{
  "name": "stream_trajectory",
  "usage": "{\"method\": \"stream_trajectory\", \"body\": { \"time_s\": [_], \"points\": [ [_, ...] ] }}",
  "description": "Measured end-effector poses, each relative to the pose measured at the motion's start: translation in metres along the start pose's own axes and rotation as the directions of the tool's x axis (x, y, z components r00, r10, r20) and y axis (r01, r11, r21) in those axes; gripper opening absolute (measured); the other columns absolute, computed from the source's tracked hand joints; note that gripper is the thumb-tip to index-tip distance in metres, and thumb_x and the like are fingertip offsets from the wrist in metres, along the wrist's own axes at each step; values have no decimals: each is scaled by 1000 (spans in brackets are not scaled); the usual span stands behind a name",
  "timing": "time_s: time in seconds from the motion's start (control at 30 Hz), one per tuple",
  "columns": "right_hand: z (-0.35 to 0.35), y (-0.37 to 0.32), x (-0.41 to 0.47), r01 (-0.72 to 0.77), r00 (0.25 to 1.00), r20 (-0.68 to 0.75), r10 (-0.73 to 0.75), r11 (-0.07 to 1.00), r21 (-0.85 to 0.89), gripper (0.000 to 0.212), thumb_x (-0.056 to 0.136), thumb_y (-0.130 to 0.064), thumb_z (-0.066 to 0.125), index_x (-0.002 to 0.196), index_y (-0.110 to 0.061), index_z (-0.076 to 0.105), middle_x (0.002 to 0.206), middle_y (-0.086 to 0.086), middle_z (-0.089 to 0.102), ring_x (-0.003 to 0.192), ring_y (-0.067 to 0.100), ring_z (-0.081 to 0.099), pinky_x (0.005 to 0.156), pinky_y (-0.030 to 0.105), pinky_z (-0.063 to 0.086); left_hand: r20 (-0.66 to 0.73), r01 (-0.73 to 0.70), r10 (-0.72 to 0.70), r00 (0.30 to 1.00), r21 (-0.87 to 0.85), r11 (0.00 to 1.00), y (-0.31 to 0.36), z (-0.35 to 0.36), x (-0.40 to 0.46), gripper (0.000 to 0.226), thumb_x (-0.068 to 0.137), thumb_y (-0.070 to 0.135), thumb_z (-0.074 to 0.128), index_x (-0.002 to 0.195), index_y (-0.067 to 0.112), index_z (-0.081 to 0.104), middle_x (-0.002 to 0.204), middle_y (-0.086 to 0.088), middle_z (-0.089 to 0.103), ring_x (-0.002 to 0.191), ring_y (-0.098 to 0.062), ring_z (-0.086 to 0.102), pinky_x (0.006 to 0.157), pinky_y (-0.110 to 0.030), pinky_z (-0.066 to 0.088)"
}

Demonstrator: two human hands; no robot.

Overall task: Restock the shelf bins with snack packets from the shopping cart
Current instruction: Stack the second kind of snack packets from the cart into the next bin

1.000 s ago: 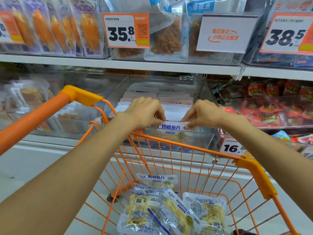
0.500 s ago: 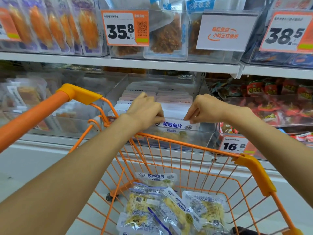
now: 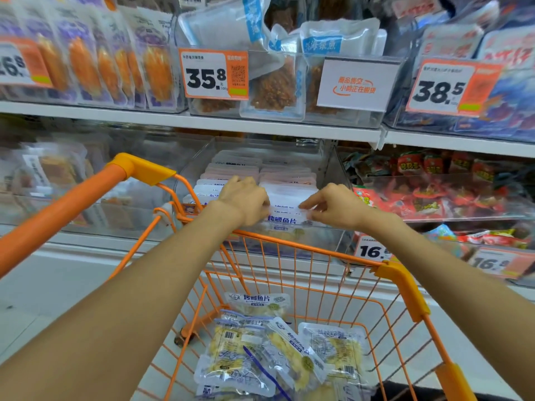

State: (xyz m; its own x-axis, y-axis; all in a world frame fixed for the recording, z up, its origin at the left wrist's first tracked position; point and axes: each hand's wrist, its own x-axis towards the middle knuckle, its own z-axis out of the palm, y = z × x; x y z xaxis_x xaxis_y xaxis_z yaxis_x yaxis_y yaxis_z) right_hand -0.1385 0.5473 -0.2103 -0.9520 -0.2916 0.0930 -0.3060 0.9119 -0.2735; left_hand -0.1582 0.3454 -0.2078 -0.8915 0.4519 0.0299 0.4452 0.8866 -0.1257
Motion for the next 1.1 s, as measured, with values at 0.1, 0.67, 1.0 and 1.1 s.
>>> {"method": "stream_trajectory", "body": {
  "time_s": [0.1, 0.67, 1.0, 1.1],
  "points": [
    [-1, 5, -14, -21, 998, -65, 25, 998, 51, 36, 88, -18, 67, 123, -21, 64, 108, 11, 69, 96, 23, 64, 88, 42, 52, -146, 46, -70, 987, -166, 985, -3, -9, -20, 37, 98, 35, 49, 134, 28, 53, 135, -9, 53, 131, -27, 37, 103, -37, 31],
    [123, -39, -94, -158, 597, 765, 243, 970, -184, 64, 97, -50, 44, 134, 2, 47, 139, 15, 49, 111, 32, 55, 92, 38, 45, 661, 301, -89, 745, -214, 929, 34, 109, -90, 29, 97, 10, 47, 122, 3, 59, 80, -5, 50, 55, -15, 35, 57, -29, 33],
    [146, -36, -95, -303, 576, 773, 265, 948, -98, 63, 76, -44, 77, 121, -6, 57, 121, 10, 63, 99, 24, 61, 87, 31, 48, 737, 157, -142, 661, 49, 986, 52, 135, -99, 69, 90, 46, 60, 143, 7, 38, 146, -6, 40, 119, -26, 53, 88, -34, 43],
    [122, -34, -88, -250, 648, 704, 292, 954, -166, 83, 80, -34, 75, 144, -7, 29, 145, 8, 42, 128, 28, 47, 103, 35, 41, 762, 119, -138, 633, 80, 990, 44, 127, -100, 76, 86, 51, 63, 145, 11, 36, 151, -7, 34, 130, -27, 45, 101, -36, 42]
  ]
}}
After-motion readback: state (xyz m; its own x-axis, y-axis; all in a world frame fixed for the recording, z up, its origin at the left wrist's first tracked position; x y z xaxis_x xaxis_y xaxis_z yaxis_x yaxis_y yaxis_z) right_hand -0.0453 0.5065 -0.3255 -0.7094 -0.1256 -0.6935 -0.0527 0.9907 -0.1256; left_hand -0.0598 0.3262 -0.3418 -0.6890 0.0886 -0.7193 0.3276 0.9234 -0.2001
